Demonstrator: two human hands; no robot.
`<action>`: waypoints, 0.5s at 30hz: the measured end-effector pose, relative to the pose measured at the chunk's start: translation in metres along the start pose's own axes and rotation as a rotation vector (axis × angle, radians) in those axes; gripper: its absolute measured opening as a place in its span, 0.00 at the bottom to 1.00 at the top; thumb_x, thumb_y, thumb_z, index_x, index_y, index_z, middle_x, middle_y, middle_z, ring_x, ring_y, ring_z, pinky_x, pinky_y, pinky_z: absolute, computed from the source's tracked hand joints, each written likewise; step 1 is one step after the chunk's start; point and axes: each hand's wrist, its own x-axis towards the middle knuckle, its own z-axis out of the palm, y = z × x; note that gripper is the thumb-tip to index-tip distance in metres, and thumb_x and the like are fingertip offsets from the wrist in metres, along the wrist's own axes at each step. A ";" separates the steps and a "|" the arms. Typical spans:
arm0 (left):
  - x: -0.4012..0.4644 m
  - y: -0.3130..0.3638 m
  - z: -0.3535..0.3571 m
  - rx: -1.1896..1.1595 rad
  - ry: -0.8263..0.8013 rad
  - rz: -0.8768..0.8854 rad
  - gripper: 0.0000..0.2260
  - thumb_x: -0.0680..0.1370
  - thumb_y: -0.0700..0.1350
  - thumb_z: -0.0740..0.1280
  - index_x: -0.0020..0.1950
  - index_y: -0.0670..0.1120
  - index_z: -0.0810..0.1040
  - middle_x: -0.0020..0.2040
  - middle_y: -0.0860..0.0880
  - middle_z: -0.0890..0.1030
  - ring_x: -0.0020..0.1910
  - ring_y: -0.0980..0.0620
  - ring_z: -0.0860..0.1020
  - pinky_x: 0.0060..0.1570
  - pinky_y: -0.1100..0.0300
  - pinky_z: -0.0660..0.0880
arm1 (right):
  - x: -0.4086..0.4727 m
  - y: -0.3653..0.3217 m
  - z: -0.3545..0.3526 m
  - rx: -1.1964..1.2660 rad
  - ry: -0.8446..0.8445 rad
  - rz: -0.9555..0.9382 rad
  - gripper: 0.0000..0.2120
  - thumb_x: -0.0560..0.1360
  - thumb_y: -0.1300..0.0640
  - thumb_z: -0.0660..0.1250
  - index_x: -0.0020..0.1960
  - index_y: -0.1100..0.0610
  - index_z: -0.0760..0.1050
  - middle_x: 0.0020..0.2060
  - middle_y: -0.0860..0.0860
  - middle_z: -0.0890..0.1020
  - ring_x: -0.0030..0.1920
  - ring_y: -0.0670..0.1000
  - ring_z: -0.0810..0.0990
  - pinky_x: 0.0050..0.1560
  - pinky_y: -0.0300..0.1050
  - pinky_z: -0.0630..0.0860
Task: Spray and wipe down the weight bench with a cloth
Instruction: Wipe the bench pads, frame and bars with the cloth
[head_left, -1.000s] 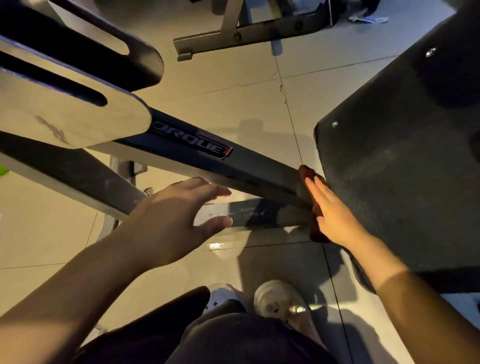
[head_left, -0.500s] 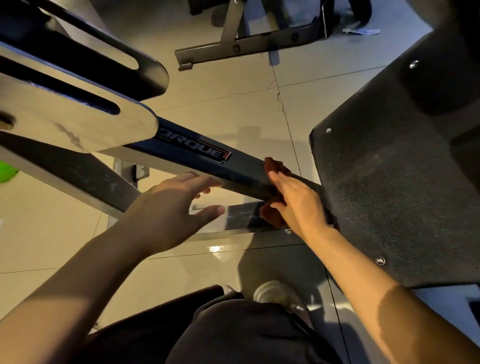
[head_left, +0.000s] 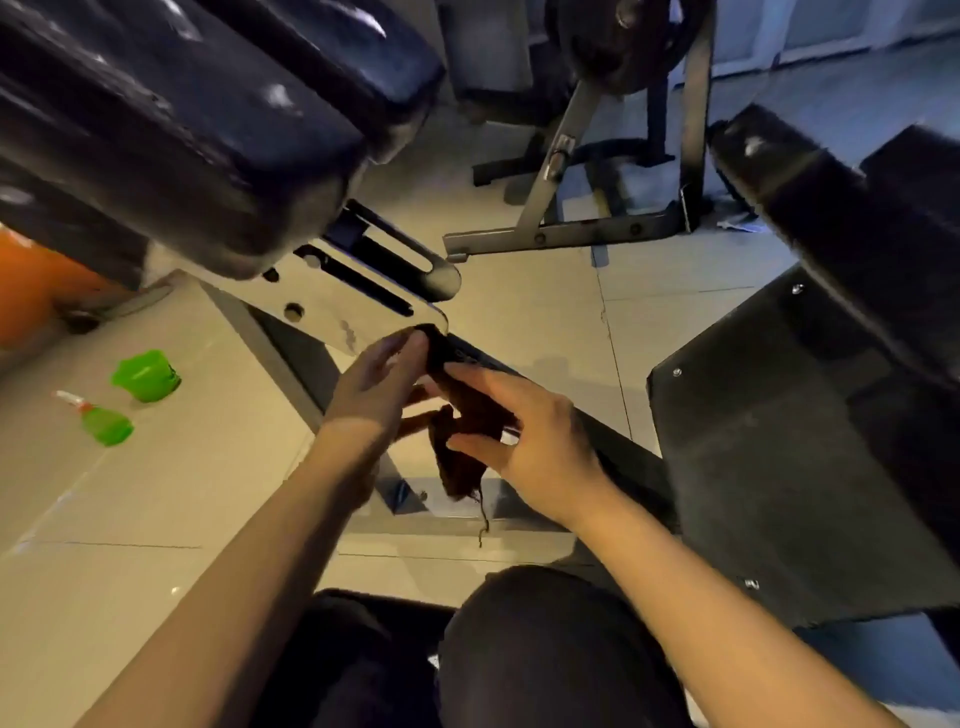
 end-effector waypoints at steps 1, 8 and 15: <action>-0.009 0.007 -0.001 -0.063 0.022 0.045 0.15 0.79 0.52 0.64 0.64 0.49 0.75 0.54 0.49 0.83 0.50 0.52 0.82 0.46 0.59 0.79 | -0.003 -0.013 -0.002 0.003 -0.039 -0.022 0.29 0.71 0.62 0.75 0.69 0.49 0.71 0.61 0.42 0.76 0.64 0.40 0.73 0.63 0.34 0.71; -0.079 0.028 -0.025 -0.188 -0.004 0.217 0.08 0.80 0.42 0.64 0.57 0.51 0.78 0.49 0.53 0.84 0.48 0.54 0.83 0.39 0.65 0.78 | -0.015 -0.088 -0.006 0.198 -0.028 0.042 0.21 0.78 0.58 0.67 0.60 0.34 0.69 0.54 0.43 0.76 0.56 0.46 0.80 0.56 0.46 0.80; -0.124 0.056 -0.058 -0.073 -0.031 0.382 0.10 0.77 0.40 0.67 0.56 0.51 0.79 0.51 0.50 0.83 0.52 0.52 0.82 0.45 0.62 0.78 | -0.018 -0.144 0.000 0.082 0.013 -0.034 0.12 0.77 0.62 0.68 0.52 0.45 0.77 0.51 0.43 0.78 0.53 0.46 0.79 0.56 0.47 0.80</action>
